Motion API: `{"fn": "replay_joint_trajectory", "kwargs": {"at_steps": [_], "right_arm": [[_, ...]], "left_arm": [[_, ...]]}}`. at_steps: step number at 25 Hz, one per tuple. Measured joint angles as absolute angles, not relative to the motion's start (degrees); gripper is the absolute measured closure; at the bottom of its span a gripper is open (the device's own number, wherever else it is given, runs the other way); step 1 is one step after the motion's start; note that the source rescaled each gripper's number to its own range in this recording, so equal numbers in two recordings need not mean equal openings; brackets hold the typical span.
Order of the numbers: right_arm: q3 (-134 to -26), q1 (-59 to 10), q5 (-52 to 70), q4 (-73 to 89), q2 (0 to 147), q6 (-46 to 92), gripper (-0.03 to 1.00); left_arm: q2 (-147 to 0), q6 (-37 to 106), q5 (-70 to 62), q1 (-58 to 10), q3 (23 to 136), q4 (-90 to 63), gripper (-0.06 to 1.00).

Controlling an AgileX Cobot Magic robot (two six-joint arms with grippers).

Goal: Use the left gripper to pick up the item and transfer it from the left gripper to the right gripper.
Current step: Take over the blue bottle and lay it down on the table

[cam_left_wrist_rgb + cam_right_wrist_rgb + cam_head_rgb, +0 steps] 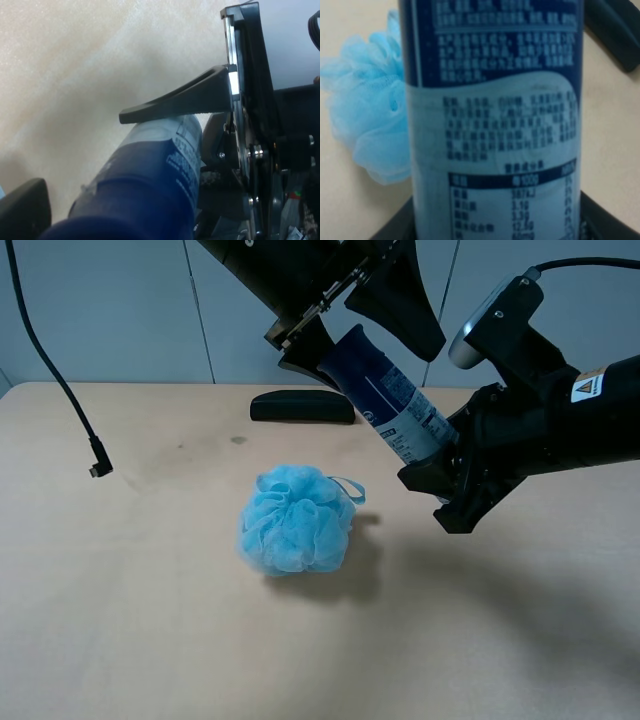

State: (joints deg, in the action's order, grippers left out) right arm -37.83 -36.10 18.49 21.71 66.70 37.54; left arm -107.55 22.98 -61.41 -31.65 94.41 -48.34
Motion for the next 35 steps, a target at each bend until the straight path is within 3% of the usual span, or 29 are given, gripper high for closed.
{"fn": "replay_joint_trajectory", "kwargs": {"at_steps": [7,19,24,35], "right_arm": [[-37.83,-36.1,18.6,21.71,66.7,37.54,0.86],[-37.83,-36.1,18.76,21.77,66.7,37.4,0.86],[-37.83,-36.1,18.76,21.77,66.7,37.4,0.86],[-37.83,-36.1,18.76,21.77,66.7,37.4,0.86]], "left_arm": [[-106.99,22.91,-62.03,-29.84,94.41,-48.28,-0.05],[-98.27,21.29,-66.13,-20.55,94.41,-43.55,-0.05],[-91.49,18.3,-67.29,-16.9,94.41,-36.51,-0.05],[-72.68,8.77,-67.37,-16.46,94.24,-12.44,-0.06]]}}
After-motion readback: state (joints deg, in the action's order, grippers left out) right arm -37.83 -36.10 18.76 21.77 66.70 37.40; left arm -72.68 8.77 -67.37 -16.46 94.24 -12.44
